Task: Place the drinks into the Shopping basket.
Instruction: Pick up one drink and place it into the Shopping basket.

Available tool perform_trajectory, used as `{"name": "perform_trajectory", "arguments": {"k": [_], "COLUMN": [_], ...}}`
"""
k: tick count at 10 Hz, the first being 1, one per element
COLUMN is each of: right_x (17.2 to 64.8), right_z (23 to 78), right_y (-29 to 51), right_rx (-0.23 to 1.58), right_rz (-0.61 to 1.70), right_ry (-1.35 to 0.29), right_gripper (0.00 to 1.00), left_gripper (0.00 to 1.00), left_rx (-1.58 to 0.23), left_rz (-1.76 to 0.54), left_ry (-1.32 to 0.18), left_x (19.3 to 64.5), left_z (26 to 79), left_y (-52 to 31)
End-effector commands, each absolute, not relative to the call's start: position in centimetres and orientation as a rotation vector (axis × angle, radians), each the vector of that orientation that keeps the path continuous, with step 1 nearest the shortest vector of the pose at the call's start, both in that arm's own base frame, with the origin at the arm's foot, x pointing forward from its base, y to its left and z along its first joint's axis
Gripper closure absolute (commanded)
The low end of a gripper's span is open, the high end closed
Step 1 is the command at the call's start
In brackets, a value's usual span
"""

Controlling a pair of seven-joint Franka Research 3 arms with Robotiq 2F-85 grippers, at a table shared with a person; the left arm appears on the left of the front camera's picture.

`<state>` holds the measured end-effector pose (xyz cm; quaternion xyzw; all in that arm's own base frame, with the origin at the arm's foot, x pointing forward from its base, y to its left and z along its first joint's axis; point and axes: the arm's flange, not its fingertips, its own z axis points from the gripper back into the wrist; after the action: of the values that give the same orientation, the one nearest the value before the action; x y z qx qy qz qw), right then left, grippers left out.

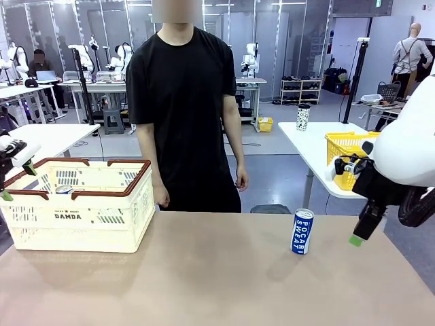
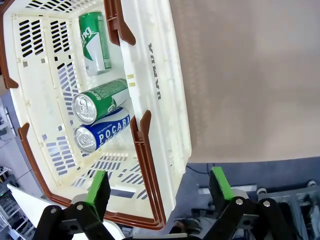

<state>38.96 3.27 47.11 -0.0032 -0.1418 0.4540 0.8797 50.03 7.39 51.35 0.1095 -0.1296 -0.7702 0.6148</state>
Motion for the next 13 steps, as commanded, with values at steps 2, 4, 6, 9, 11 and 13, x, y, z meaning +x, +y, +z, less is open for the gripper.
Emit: {"name": "perform_trajectory", "arguments": {"k": [2,4,6,9,11,13], "right_x": [43.8,47.9,50.9,52.6,52.4,52.4], "right_z": [47.3,48.0,48.3,48.2,47.8,47.8], "right_y": [4.1,5.3,6.2,7.4,7.7,7.7], "right_rx": [-0.04,-0.052,0.002,0.05,0.029,0.029], "right_rz": [1.027,1.048,1.005,0.947,0.951,0.951], "right_ry": [-0.382,-0.413,-0.406,-0.384,-0.394,-0.394], "right_gripper": [0.0,0.0,0.0,0.0,0.0,0.0], "left_gripper": [0.0,0.0,0.0,0.0,0.0,0.0], "left_rx": [0.262,0.262,0.262,0.262,0.262,0.262], "left_rz": [-1.753,-1.753,-1.753,-1.753,-1.753,-1.753], "left_ry": [-0.299,-0.299,-0.299,-0.299,-0.299,-0.299], "left_x": [50.0,50.0,50.0,50.0,50.0,50.0], "left_z": [51.6,51.6,51.6,51.6,51.6,51.6], "left_y": [7.3,7.3,7.3,7.3,7.3,7.3]}}
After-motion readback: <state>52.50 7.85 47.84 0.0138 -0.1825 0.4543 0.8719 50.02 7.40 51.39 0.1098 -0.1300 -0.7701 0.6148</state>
